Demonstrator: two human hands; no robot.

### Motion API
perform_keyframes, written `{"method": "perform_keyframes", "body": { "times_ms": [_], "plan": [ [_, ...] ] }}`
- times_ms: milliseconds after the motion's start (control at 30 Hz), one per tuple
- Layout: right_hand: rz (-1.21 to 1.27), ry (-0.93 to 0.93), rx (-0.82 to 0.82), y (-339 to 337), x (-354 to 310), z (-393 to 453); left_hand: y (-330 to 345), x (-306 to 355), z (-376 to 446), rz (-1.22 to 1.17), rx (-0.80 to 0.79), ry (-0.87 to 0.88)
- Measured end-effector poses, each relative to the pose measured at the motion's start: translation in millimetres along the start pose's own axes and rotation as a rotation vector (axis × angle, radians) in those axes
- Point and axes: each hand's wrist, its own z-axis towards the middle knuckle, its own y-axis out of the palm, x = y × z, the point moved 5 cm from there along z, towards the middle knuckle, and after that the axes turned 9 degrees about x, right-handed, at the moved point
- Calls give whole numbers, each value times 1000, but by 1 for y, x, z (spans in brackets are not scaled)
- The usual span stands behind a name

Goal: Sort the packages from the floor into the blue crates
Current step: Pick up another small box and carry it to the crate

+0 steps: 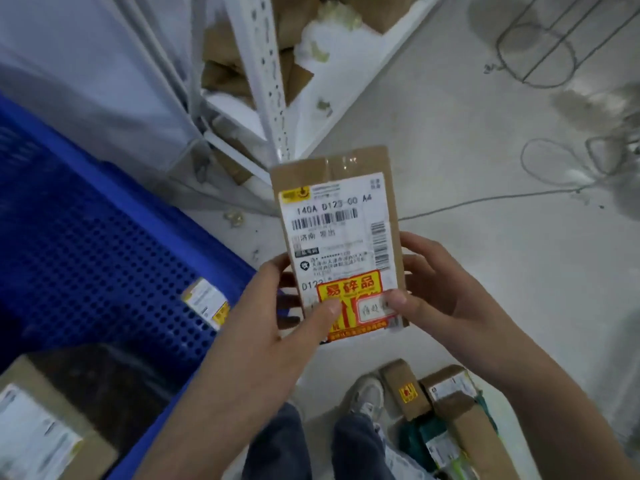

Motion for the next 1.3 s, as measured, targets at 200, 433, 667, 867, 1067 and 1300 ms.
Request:
{"method": "perform_keyframes", "body": {
  "times_ms": [200, 433, 667, 867, 1067, 1300],
  "plan": [
    [-104, -73, -171, 119, -47, 37, -120, -18, -14, -200, 265, -45],
    [-522, 99, -515, 244, 0, 112, -186, -132, 33, -399, 333, -375],
    [-842, 409, -692, 307, 104, 145, -156, -240, 70, -455, 444, -794],
    [-1009, 544, -557, 327, 170, 140, -122, -297, 66, -516, 552, -1038],
    [-1141, 514, -561, 315, 207, 128, -111, -317, 70, -363, 376, -1056],
    [-1540, 230, -630, 295, 206, 143, -103, -327, 76, -431, 295, -1026]
  ]
}}
